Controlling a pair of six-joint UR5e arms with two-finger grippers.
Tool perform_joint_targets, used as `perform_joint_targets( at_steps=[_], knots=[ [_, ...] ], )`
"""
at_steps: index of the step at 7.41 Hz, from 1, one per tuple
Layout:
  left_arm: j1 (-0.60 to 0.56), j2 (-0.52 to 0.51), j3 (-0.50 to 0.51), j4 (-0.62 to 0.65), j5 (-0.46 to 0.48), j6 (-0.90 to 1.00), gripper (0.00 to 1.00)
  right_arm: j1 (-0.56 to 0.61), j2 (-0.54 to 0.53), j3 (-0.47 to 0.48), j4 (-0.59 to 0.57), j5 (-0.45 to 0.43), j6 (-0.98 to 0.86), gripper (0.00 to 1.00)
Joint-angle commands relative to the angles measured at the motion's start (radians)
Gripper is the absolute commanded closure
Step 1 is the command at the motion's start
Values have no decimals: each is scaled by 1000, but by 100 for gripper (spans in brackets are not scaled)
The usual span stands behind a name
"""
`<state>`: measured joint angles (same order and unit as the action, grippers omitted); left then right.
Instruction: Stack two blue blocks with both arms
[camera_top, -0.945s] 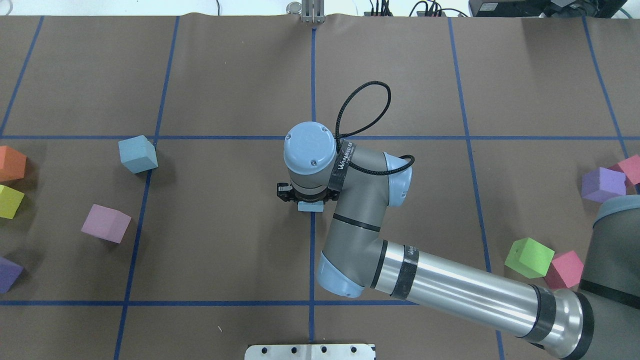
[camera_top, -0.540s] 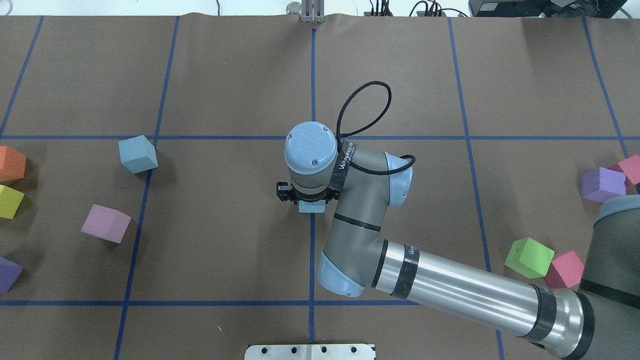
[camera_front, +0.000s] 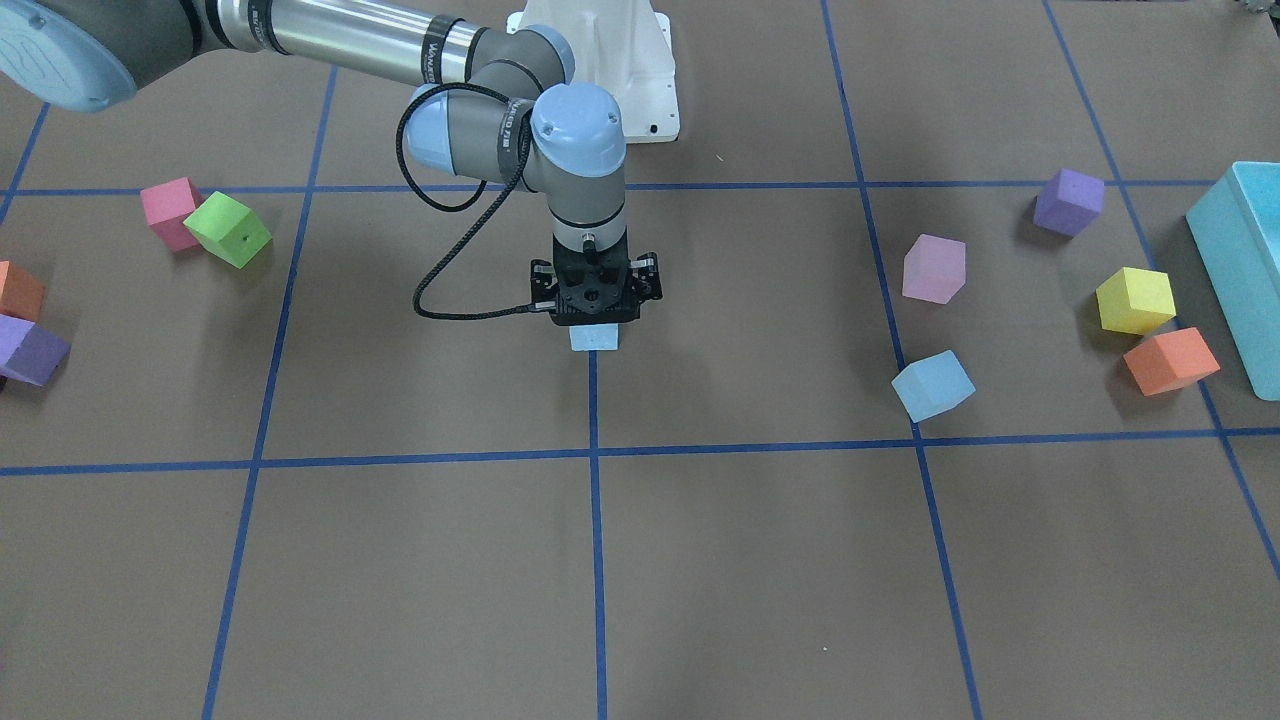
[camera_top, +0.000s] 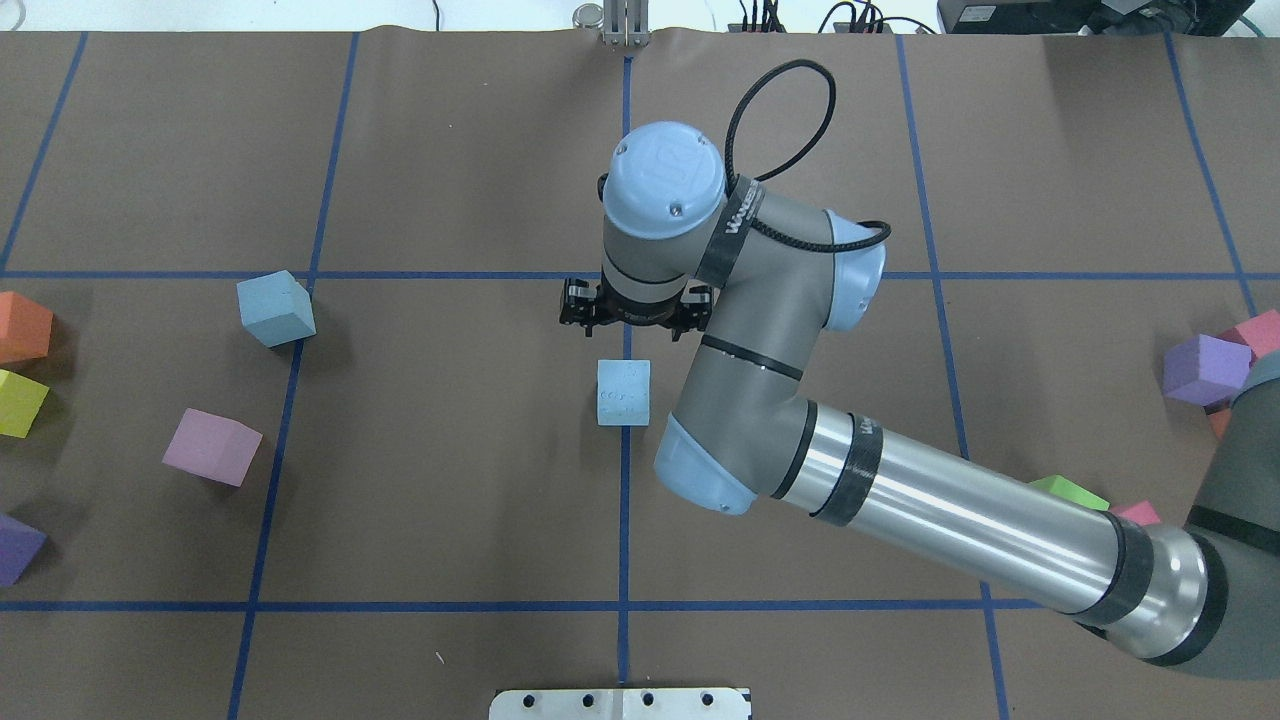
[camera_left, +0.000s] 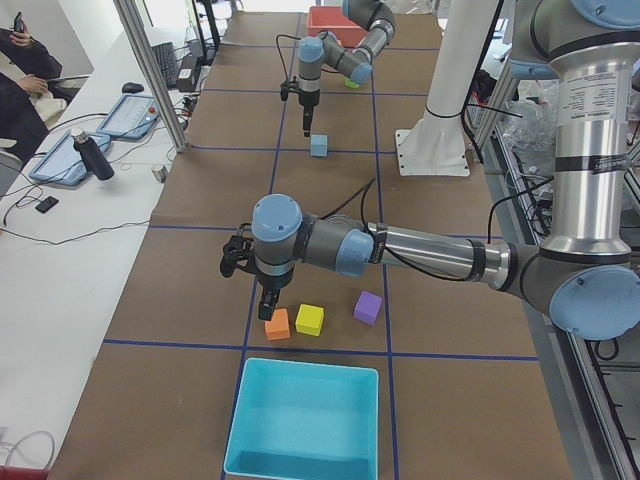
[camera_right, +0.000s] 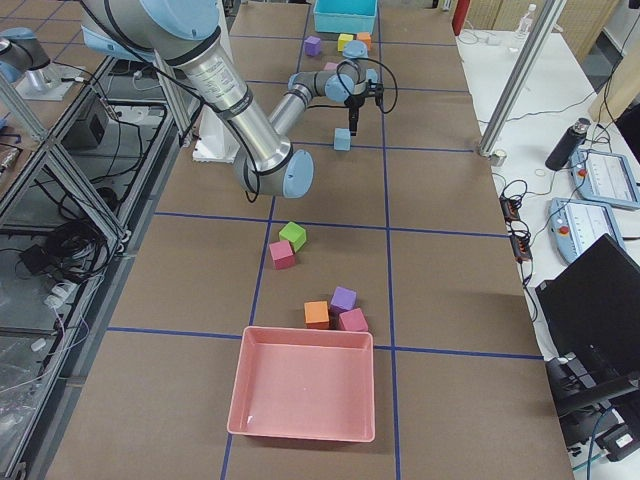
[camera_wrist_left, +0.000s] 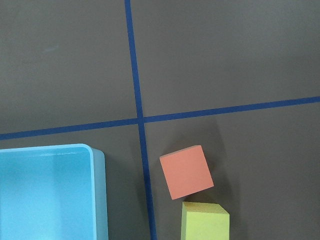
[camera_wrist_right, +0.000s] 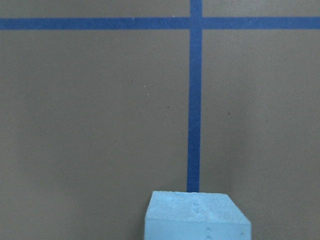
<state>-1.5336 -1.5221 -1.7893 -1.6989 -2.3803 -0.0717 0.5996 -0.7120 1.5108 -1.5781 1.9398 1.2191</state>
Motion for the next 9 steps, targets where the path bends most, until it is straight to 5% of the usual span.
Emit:
perform_joint_targets(
  at_steps=[1, 3, 9],
  knots=[
    [45, -71, -24, -45, -31, -58, 2, 170, -44, 45, -46, 103, -57, 0],
    [133, -121, -59, -47, -19, -241, 1, 329, -212, 124, -45, 189, -336, 0],
    [401, -165, -131, -39, 93, -826, 1, 826, -669, 111, -49, 301, -1321, 0]
  ],
)
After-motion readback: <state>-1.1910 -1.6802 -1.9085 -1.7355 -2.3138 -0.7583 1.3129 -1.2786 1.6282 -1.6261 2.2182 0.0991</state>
